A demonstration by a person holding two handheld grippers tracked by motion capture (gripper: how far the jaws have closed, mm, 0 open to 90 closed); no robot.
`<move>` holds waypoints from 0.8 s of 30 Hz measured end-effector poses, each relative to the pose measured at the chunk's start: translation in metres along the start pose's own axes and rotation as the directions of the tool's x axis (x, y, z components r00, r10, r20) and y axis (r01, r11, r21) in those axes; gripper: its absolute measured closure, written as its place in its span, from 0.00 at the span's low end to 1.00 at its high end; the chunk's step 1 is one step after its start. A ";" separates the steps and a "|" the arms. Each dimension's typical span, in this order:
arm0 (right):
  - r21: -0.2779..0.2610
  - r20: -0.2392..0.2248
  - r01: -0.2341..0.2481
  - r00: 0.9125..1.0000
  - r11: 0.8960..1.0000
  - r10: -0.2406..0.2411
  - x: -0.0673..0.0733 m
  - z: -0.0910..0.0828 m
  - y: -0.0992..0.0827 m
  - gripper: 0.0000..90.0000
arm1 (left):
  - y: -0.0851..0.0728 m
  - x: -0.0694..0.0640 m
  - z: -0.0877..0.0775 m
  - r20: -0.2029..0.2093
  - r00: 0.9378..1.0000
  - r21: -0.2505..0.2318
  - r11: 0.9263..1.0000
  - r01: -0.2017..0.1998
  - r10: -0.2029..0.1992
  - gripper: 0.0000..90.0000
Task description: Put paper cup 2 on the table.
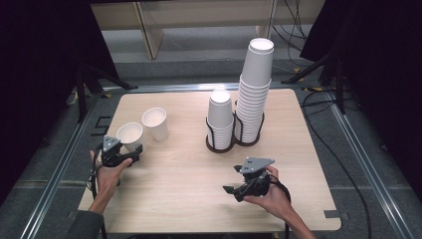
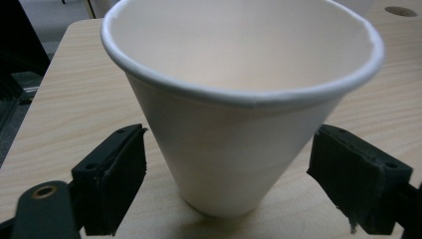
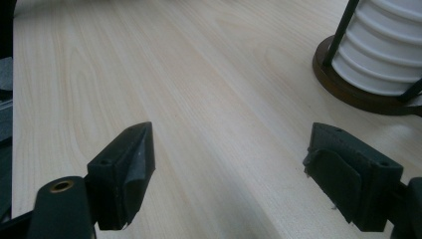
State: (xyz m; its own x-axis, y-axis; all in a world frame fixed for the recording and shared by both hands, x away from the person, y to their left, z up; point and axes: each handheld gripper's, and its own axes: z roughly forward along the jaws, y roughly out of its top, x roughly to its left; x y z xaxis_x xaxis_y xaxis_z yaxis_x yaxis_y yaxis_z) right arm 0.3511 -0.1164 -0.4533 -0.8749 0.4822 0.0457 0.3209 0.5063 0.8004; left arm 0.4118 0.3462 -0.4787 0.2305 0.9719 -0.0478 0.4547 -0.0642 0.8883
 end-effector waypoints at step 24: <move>-0.022 0.009 -0.023 1.000 0.999 0.023 -0.004 -0.002 -0.002 0.22 | -0.009 -0.040 -0.051 0.089 0.996 -0.019 1.000 0.009 -0.007 0.16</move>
State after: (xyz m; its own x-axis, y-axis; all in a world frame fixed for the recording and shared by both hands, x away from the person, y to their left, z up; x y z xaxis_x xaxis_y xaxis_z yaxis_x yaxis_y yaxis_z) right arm 0.3535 -0.1206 -0.4539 -0.8636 0.5007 0.0588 0.3332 0.4794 0.8119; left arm 0.3541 0.3195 -0.4617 0.3026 0.9484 -0.0942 0.4399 -0.0514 0.8966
